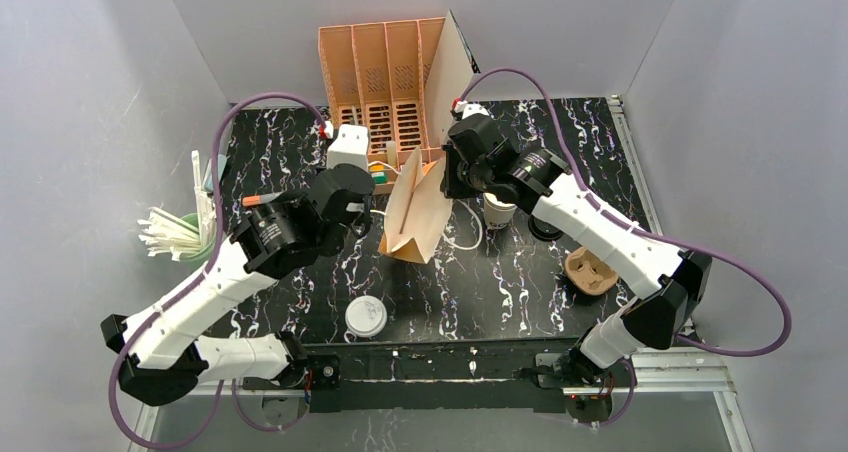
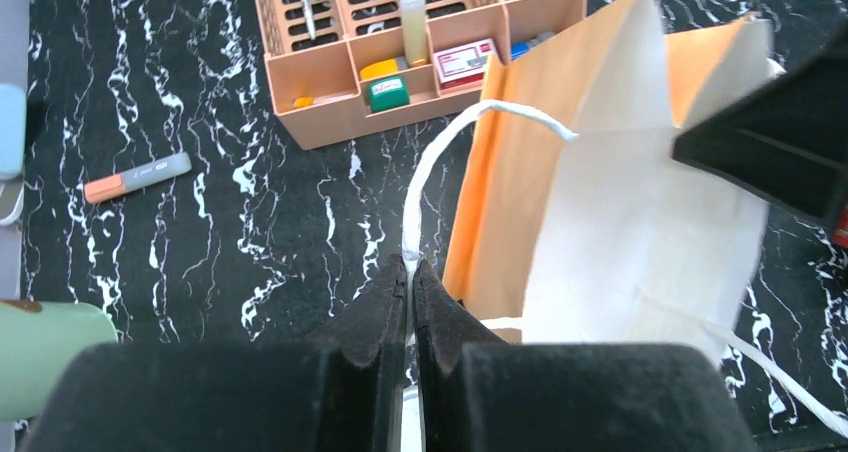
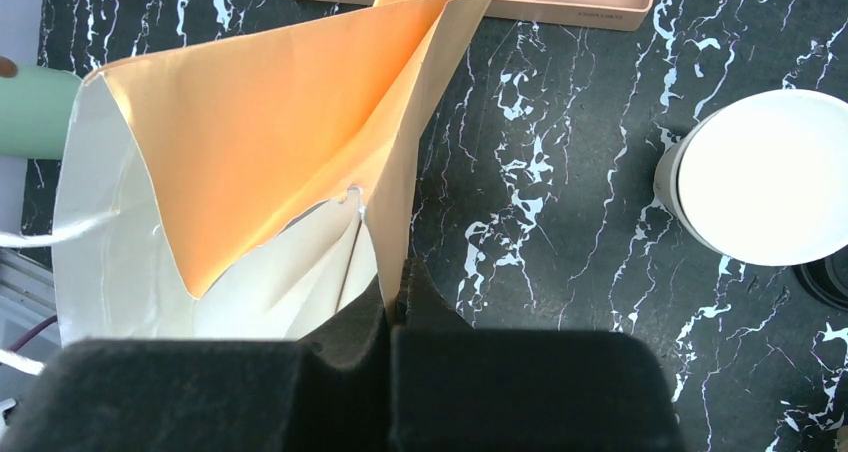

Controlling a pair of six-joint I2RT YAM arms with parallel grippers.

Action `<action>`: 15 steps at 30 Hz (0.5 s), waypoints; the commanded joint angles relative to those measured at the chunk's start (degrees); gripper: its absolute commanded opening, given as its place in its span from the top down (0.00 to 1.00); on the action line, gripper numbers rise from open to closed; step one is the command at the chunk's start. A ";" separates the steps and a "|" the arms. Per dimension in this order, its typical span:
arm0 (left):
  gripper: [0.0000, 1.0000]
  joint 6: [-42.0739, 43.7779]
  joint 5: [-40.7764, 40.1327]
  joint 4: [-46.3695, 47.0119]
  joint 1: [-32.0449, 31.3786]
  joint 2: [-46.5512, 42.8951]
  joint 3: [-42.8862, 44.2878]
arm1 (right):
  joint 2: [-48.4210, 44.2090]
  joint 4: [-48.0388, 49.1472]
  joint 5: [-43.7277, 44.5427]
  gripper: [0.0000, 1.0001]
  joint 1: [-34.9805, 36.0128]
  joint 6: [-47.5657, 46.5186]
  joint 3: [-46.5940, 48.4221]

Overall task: Pack the takeout coffee
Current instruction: Open the takeout bag at the center of the board.

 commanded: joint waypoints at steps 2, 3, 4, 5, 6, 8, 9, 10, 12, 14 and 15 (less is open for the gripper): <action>1.00 -0.37 6.74 1.70 6.92 0.57 -2.52 | -2.63 0.44 0.54 0.99 -0.23 -0.62 -0.27; 1.00 -0.22 8.35 2.09 8.29 1.20 -2.81 | -2.71 0.47 0.34 0.99 -0.17 -0.63 -0.27; 1.00 -0.02 10.35 2.65 9.91 1.78 -3.35 | -2.88 0.55 0.04 0.99 -0.17 -0.75 -0.33; 1.00 0.18 12.92 3.58 11.60 2.29 -3.97 | -2.98 0.76 -0.25 0.99 -0.21 -0.86 -0.44; 1.00 0.35 15.86 4.62 13.37 2.89 -4.72 | -3.14 0.93 -0.56 0.99 -0.20 -1.03 -0.61; 1.00 0.46 22.37 6.87 16.68 4.74 -6.13 | -3.47 1.38 -1.06 0.99 -0.12 -1.30 -1.02; 1.00 0.44 25.07 7.83 18.28 5.81 -6.77 | -3.60 1.44 -1.06 0.99 -0.21 -1.33 -1.14; 1.00 0.39 27.76 8.67 19.67 6.76 -7.32 | -3.61 1.46 -1.12 0.99 -0.20 -1.33 -1.17; 1.00 0.24 32.37 10.18 22.28 8.70 -8.30 | -3.57 1.37 -1.31 0.99 -0.18 -1.42 -1.02; 1.00 0.04 36.44 11.26 25.07 10.73 -9.17 | -3.46 1.15 -1.32 0.99 -0.19 -1.50 -0.79; 1.00 0.00 38.70 11.48 26.22 11.68 -9.49 | -3.40 1.05 -1.34 0.99 -0.17 -1.51 -0.62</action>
